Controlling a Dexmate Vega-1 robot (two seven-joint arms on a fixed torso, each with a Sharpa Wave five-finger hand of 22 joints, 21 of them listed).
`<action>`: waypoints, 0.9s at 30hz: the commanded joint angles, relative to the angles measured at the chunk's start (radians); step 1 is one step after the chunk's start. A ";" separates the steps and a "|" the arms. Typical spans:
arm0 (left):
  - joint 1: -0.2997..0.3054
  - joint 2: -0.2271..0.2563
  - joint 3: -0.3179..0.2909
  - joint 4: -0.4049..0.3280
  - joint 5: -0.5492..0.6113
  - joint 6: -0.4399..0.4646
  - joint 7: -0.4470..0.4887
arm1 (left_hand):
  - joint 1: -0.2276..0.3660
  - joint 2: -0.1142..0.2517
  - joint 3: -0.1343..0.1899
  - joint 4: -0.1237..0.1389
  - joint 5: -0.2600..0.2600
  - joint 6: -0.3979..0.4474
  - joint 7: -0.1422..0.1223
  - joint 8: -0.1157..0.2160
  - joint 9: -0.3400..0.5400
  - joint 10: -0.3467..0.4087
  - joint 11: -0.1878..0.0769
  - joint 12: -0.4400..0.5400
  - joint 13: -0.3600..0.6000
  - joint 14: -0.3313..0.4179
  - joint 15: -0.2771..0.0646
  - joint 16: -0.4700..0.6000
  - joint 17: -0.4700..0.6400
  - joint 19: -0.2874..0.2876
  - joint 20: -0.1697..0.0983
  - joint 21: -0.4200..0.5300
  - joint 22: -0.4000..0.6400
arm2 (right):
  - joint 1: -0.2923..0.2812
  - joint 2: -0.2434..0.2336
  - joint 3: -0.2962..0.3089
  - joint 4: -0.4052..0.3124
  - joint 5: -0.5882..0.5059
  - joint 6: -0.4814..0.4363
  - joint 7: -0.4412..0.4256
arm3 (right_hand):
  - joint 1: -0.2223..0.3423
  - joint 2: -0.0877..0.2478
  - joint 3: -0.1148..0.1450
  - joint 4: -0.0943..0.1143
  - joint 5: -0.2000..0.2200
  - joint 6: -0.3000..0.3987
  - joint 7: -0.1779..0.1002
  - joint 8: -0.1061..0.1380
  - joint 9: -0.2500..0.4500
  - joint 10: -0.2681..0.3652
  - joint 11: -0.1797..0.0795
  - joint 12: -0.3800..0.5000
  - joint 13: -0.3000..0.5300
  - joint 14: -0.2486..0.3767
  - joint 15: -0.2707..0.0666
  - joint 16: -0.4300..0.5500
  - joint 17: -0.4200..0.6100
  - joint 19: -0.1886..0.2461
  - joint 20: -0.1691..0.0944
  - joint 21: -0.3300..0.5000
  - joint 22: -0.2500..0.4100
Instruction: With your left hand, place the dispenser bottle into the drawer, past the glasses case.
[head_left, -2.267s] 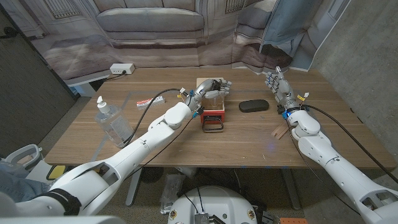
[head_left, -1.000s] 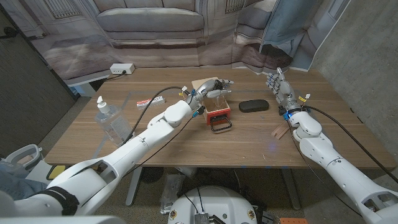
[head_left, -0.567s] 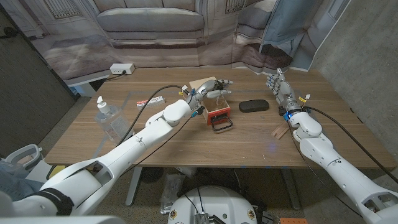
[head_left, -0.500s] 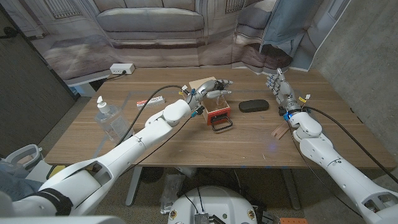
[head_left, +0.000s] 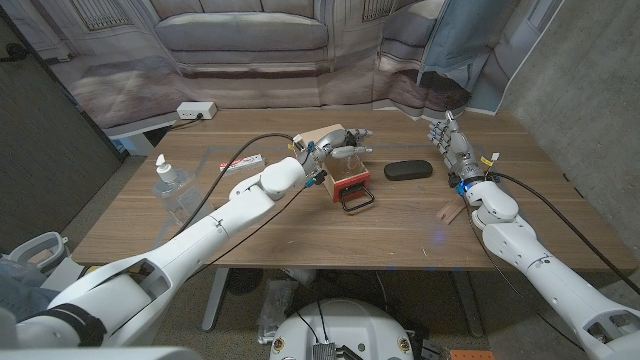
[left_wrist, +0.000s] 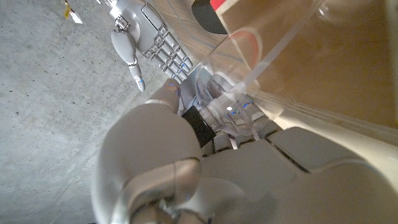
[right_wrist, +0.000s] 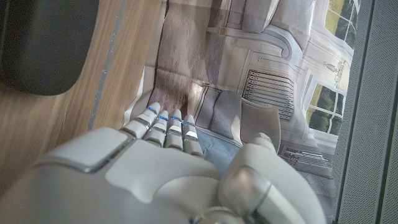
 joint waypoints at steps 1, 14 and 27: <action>-0.010 0.034 0.005 -0.062 0.014 0.070 -0.022 | -0.027 -0.002 -0.015 0.006 -0.004 -0.038 0.003 -0.001 -0.004 -0.032 0.018 0.001 -0.008 -0.042 0.012 -0.002 -0.012 -0.127 0.096 -0.027 0.006 | -0.008 -0.006 0.005 -0.006 0.002 0.001 -0.001 | 0.002 0.010 -0.007 -0.004 -0.004 0.006 -0.004 0.004 0.005 0.009 0.000 -0.001 0.002 0.007 0.001 -0.001 0.002 0.004 -0.001 -0.003 0.004; -0.014 0.047 0.001 -0.074 0.021 0.069 -0.023 | -0.074 -0.024 -0.046 0.019 -0.004 -0.102 0.007 -0.001 -0.015 -0.097 0.027 0.001 -0.026 -0.102 0.021 -0.001 -0.033 -0.171 0.097 -0.066 0.007 | -0.010 -0.005 0.008 -0.011 0.005 -0.004 -0.009 | 0.002 0.011 -0.007 -0.005 -0.004 0.007 -0.005 0.004 0.005 0.009 -0.001 -0.001 0.002 0.008 0.001 0.000 0.002 0.003 0.000 -0.003 0.004; -0.010 0.045 -0.008 -0.071 0.025 0.051 -0.007 | -0.112 -0.042 -0.071 0.031 0.001 -0.139 0.005 0.001 -0.023 -0.136 0.033 0.004 -0.040 -0.141 0.022 0.001 -0.045 -0.200 0.097 -0.094 0.007 | 0.001 0.003 0.003 0.010 0.003 0.002 0.000 | 0.002 0.011 -0.008 -0.005 -0.004 0.006 -0.007 0.004 0.005 0.010 -0.001 -0.001 0.002 0.008 0.002 -0.001 0.002 0.003 0.000 -0.003 0.004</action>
